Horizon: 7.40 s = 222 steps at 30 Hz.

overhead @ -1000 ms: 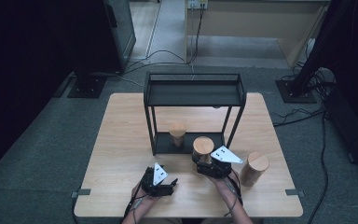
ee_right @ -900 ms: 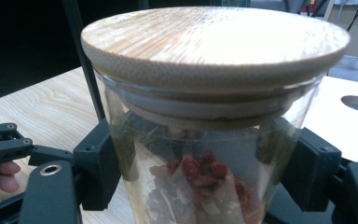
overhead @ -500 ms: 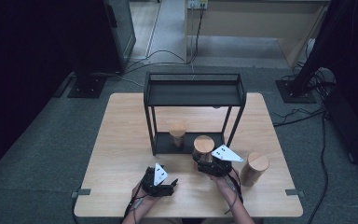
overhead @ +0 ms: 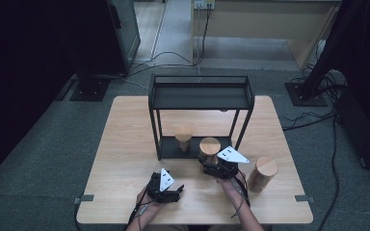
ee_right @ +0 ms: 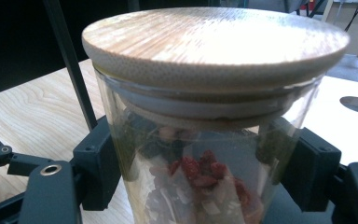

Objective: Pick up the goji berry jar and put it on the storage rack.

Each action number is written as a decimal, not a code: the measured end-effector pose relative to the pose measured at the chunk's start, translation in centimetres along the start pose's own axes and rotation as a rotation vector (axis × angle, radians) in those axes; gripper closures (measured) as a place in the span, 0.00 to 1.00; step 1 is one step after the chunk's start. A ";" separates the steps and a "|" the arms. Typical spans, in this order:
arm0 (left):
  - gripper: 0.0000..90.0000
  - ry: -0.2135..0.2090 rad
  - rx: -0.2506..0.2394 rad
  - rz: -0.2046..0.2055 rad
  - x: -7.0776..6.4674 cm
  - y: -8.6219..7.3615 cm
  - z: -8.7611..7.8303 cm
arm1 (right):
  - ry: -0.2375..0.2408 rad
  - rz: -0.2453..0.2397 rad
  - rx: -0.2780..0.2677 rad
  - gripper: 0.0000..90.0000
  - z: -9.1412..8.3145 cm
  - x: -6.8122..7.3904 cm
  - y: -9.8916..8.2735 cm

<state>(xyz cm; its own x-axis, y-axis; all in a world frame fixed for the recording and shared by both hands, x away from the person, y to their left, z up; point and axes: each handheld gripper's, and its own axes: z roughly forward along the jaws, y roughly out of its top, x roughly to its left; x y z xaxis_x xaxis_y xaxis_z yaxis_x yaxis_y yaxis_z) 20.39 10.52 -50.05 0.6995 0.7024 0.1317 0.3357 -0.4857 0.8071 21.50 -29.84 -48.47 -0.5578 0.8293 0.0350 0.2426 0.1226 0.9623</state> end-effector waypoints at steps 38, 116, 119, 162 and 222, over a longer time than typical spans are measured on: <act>0.24 -0.005 0.018 0.006 0.0 0.3 0.1 | -0.059 -0.038 -0.006 0.28 2.9 0.4 1.8; 0.24 0.018 0.022 0.050 -0.9 0.4 0.2 | -0.140 0.049 -0.033 0.28 9.7 0.9 3.7; 0.24 0.018 0.023 0.051 -0.8 0.4 0.2 | -0.129 0.043 -0.031 0.28 10.1 1.3 4.0; 0.24 0.021 0.027 0.058 -1.0 0.5 0.2 | -0.128 0.017 0.003 0.25 11.1 2.5 3.1; 0.24 0.028 0.032 0.068 -1.2 0.5 0.2 | -0.074 0.042 0.111 0.26 6.2 1.7 3.1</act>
<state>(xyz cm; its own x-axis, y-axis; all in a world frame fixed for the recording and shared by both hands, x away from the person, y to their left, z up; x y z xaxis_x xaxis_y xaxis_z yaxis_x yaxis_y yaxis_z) 19.86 9.30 -49.93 0.7038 0.6811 0.2018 0.3082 -0.5487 0.7771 26.26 -24.66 -47.09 -0.4862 0.8723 0.0510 0.3534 0.1429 0.9245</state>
